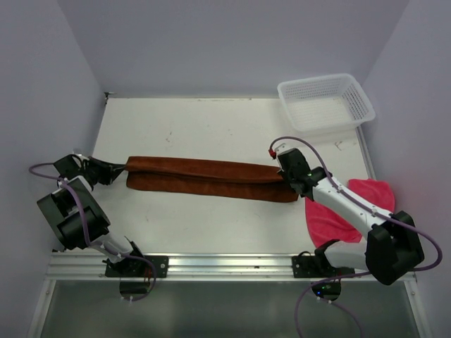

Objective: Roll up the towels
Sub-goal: Fold the towel

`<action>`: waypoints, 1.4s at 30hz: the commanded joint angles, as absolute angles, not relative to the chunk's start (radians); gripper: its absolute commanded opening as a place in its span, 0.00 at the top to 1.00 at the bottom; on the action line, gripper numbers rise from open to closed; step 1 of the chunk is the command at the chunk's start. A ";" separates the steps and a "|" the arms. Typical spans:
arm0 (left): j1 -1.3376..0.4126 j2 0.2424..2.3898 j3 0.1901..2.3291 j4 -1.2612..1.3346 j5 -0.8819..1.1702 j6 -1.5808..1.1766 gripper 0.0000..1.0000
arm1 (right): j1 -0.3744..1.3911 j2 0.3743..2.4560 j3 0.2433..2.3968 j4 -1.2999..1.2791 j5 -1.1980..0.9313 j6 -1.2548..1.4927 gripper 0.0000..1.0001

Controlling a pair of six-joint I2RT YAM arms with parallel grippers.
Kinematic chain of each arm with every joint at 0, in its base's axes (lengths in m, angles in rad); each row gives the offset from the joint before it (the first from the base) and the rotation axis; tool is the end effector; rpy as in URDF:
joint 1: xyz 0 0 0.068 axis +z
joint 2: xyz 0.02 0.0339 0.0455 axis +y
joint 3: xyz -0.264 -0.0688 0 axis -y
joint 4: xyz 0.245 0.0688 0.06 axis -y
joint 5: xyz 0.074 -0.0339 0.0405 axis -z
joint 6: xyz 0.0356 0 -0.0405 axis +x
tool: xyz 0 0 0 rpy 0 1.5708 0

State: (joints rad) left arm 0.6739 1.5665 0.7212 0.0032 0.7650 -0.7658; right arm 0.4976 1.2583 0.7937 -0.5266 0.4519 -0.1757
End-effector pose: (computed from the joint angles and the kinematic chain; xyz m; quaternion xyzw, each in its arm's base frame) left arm 0.2441 0.1634 0.1596 -0.4715 0.7395 -0.3636 0.3142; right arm 0.2208 0.1022 0.2199 -0.2481 0.9027 -0.1673 0.3093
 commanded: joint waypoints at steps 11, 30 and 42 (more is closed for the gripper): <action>0.689 1.545 0.681 0.038 0.752 -0.726 1.00 | 0.548 1.250 0.778 -0.575 0.453 -0.172 0.88; 0.684 1.525 0.661 0.043 0.749 -0.713 1.00 | 0.546 1.204 0.828 -0.557 0.435 -0.054 0.68; 0.681 1.519 0.663 0.029 0.744 -0.701 1.00 | 0.537 1.394 0.919 -0.505 0.381 0.098 0.81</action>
State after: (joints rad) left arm 0.6739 1.5471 0.6643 0.0086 0.7506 -0.7357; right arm 0.5400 1.3731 0.8890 -0.5396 0.4049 0.0475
